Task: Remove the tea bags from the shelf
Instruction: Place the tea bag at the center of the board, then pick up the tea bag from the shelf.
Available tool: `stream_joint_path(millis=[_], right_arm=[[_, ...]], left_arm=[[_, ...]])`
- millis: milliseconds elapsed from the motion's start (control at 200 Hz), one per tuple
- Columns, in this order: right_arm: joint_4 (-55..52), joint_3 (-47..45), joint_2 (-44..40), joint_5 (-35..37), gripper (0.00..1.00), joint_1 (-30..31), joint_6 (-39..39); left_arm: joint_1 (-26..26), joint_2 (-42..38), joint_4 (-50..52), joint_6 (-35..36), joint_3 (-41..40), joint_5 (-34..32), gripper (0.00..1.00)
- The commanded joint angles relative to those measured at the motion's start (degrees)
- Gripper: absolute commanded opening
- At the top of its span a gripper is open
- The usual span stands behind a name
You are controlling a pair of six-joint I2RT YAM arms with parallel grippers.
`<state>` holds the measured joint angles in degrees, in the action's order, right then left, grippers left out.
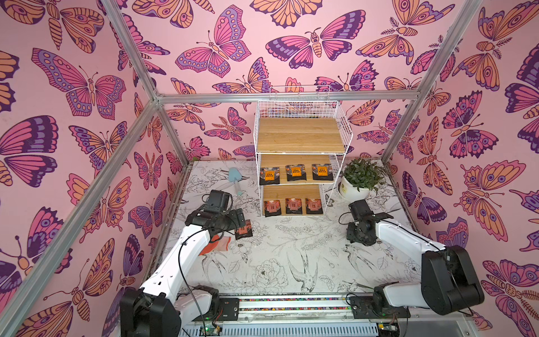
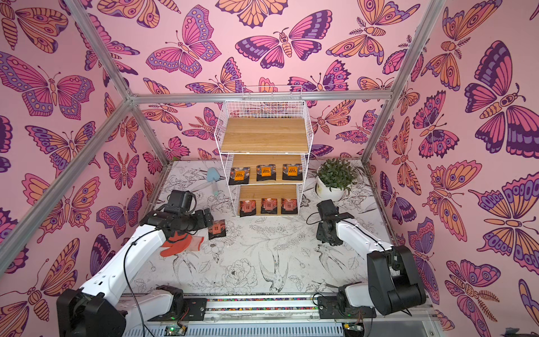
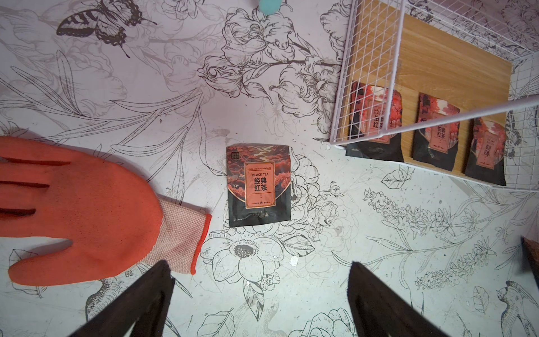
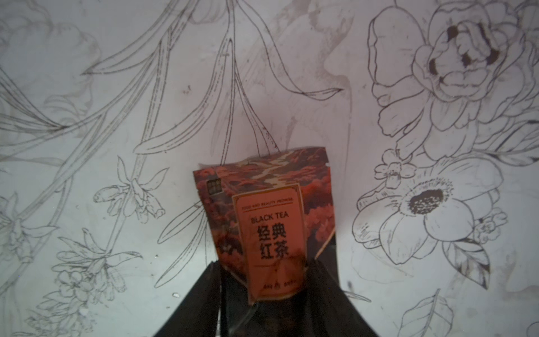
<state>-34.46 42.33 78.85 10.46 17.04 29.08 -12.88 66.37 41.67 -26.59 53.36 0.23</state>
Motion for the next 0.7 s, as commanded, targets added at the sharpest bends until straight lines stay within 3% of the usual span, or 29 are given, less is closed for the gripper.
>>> stream_joint_path(millis=[0, 125, 376, 696], right_arm=[[-2.28, 2.62, 0.39, 0.72, 0.68, -0.5, -0.73], [-3.37, 4.09, -0.05, 0.42, 0.8, -0.69, -1.08], [-4.8, 6.31, -5.34, -1.05, 0.83, -0.63, -1.1], [-3.57, 8.57, -6.43, -3.53, 0.84, -0.66, -0.8]], left_arm=[[-0.42, 0.52, 0.44, -0.25, -0.24, -0.32, 0.96], [-0.75, 0.6, 0.59, -0.19, 0.16, -0.58, 0.96], [-4.55, -0.27, 2.92, -0.04, 2.36, -5.49, 0.95], [-21.33, -5.82, 12.21, -8.23, 5.19, -21.79, 0.93]])
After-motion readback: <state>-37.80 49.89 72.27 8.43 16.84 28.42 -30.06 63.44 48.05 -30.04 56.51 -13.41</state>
